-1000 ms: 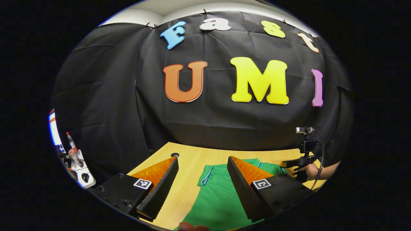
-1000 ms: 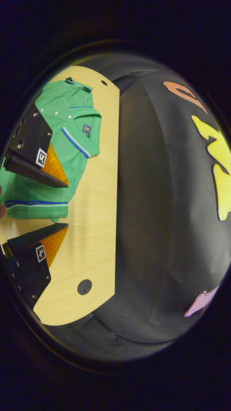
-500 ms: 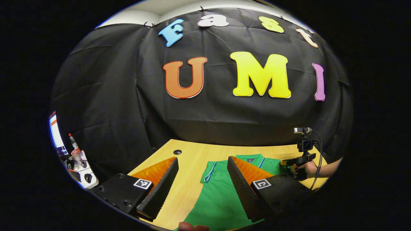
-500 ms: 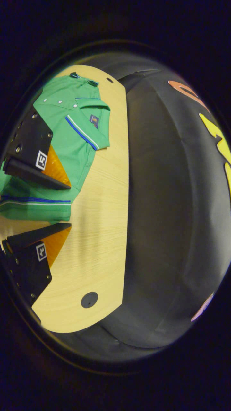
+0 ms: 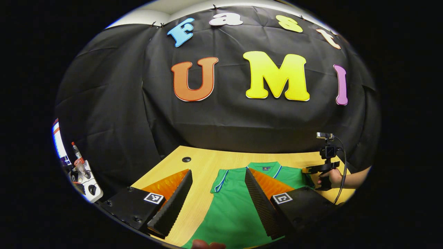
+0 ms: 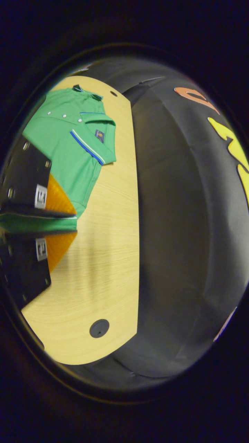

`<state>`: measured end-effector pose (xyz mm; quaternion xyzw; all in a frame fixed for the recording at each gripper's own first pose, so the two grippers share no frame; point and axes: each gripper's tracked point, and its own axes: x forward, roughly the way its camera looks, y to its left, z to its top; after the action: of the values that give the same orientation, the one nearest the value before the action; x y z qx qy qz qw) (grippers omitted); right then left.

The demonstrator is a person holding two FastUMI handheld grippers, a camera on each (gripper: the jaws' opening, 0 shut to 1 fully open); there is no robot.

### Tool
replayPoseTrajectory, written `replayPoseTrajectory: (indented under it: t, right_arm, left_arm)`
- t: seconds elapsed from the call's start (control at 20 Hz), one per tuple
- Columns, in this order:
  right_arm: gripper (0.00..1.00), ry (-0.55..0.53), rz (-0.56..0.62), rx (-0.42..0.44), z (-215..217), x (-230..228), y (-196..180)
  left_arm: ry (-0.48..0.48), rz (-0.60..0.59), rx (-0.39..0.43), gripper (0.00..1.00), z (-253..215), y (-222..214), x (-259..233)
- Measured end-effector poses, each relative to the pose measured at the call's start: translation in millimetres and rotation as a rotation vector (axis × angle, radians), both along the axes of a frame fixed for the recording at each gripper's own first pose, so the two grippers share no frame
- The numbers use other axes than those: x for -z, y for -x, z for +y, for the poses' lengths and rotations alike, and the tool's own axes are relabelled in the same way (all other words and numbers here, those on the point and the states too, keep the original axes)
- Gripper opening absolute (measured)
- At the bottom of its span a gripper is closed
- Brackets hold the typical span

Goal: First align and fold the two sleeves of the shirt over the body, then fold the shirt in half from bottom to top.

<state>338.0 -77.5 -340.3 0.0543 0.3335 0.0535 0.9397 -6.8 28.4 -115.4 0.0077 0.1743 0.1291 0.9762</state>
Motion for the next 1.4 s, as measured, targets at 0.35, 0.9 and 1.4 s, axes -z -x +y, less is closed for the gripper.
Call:
replayPoseTrajectory:
  t: [0.35, 0.9, 1.4]
  right_arm:
    - [0.09, -0.076, -0.027, 0.041, -2, -29, 5]
    - [0.09, -0.125, -0.062, -0.036, 60, -93, 28]
    - [0.09, -0.052, -0.021, -0.136, 152, -83, 34]
  left_arm:
    - [0.009, 0.004, -0.008, 0.98, 5, 10, 1]
    - [0.053, -0.03, -0.04, 0.98, 32, 32, -1]
    - [0.053, -0.038, -0.089, 0.98, 83, 58, 3]
